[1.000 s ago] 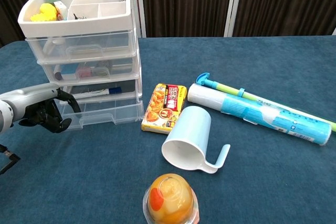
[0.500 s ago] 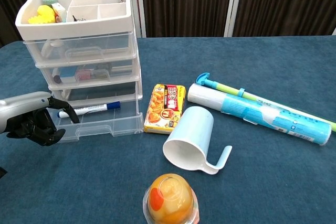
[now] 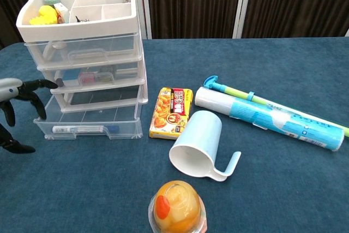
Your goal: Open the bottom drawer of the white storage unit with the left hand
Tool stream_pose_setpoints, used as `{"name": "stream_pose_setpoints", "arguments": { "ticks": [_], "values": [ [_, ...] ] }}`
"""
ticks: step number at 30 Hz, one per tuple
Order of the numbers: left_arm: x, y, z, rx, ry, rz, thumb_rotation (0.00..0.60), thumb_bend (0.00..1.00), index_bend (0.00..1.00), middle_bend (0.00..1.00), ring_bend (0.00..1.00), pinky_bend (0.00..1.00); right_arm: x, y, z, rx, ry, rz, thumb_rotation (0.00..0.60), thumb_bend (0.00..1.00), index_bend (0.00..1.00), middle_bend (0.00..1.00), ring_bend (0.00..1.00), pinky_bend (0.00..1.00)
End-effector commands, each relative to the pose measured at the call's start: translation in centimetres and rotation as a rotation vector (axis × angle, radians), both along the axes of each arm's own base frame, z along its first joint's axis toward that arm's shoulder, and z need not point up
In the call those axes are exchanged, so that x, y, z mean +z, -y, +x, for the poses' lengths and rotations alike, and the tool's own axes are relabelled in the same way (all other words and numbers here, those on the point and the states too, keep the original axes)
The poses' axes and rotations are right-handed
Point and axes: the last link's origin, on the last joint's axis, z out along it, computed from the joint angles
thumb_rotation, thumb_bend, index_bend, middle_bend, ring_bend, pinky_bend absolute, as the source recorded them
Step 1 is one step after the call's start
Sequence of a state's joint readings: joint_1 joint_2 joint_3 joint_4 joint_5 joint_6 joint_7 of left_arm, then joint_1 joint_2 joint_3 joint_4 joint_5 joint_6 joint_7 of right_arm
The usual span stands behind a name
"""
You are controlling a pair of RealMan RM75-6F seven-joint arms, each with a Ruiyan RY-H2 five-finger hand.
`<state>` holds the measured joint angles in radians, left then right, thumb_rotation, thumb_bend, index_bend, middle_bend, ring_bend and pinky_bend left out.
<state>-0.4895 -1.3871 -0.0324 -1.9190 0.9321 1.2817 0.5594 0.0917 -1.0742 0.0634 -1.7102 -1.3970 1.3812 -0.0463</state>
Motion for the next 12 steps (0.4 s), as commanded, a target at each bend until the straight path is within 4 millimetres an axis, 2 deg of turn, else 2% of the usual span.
{"name": "stream_pose_setpoints", "arguments": {
  "ticks": [1,3,6,9,12],
  "values": [
    [3.8,1.9,-1.9,-0.122,-0.074,0.119,0.6,0.0,0.0,0.04,0.02,0.28,0.1,0.1,0.0,0.005,0.001,-0.007,0.6,0.13,0.0,0.0,0.0,0.0],
    [5.3,3.2,-3.4,-0.172,-0.115,0.169,0.6,0.0,0.0,0.01,0.0,0.2,0.1,0.1,0.0,0.008,-0.002,-0.009,0.6,0.14,0.0,0.0,0.0,0.0],
    [7.1,5.2,-5.6,-0.203,-0.156,0.222,0.6,0.0,0.0,0.0,0.0,0.14,0.1,0.1,0.0,0.012,-0.008,-0.015,0.6,0.13,0.0,0.0,0.0,0.0],
    [9.2,7.3,-7.4,-0.195,-0.178,0.265,0.6,0.0,0.0,0.0,0.0,0.13,0.3,0.1,0.2,0.025,-0.009,-0.03,0.6,0.13,0.0,0.0,0.0,0.0],
    [10.4,8.2,-8.2,-0.221,-0.193,0.293,0.6,0.0,0.0,0.0,0.0,0.12,0.2,0.0,0.3,0.034,-0.01,-0.037,0.6,0.13,0.0,0.0,0.0,0.0]
  ]
}}
